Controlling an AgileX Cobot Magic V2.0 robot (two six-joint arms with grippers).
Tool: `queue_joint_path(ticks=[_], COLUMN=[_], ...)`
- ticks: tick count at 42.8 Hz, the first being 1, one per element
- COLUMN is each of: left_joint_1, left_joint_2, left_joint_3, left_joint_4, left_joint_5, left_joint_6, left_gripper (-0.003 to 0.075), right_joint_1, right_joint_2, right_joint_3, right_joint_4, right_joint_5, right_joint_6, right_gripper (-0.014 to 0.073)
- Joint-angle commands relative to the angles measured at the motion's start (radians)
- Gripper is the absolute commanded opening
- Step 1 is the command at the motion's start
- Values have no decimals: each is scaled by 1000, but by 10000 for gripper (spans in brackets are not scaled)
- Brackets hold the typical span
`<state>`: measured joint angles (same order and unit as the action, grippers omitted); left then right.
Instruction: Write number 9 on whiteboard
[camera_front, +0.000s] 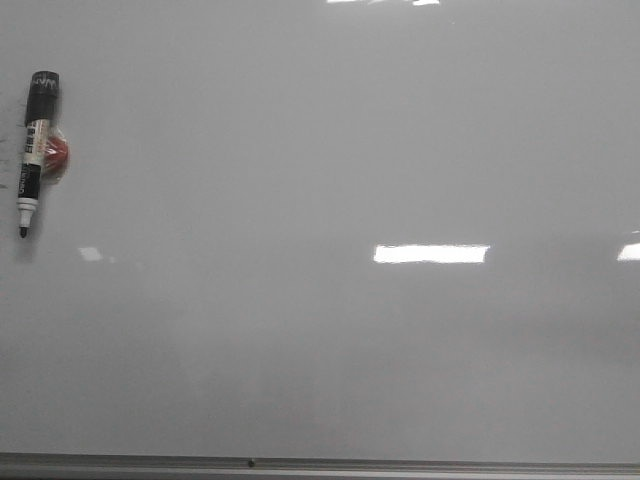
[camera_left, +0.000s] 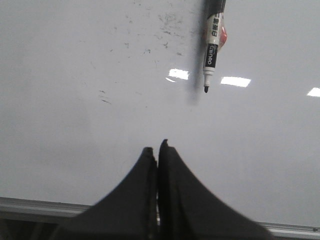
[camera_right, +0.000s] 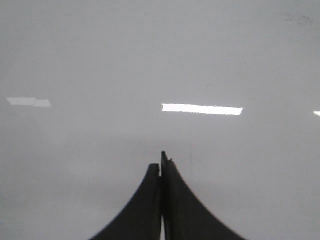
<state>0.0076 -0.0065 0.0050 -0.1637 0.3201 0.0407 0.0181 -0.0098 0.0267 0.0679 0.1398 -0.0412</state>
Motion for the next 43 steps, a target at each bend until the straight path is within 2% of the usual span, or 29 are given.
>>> queue_joint_path(ticks=[1,17,26,28,35,39,43], left_joint_1=[1,1,1,1,1,1,1], left_joint_2=[-17,-17,-17,-17,-17,-10,34], left_joint_3=[3,3,3,3,-15,-97,-206], left_joint_4=[2,2,8,52,51,51,51], left_joint_5=[-110,-124,-198,-230,-441,-407,-290], left_joint_6=[4,4,6,6,6,6,6], left_gripper=[-19,-19,-19,-19,-19,-19,-19], right_joint_1=[-6,-6,-6,-6,-6,-6,-6], right_joint_2=[-19,-19,-19,-19,-19,-11,34], right_joint_3=[-3,-3,-4,-9,-90,-185,-276], right_joint_4=[-7,-7,-2,6,31,42,51], right_joint_5=[-88,-89,-140,-149,-108,-15,82], right_joint_6=[1,1,1,1,1,1,1], right_gripper=[-106,-106,-106,-106,-106,-105,-99])
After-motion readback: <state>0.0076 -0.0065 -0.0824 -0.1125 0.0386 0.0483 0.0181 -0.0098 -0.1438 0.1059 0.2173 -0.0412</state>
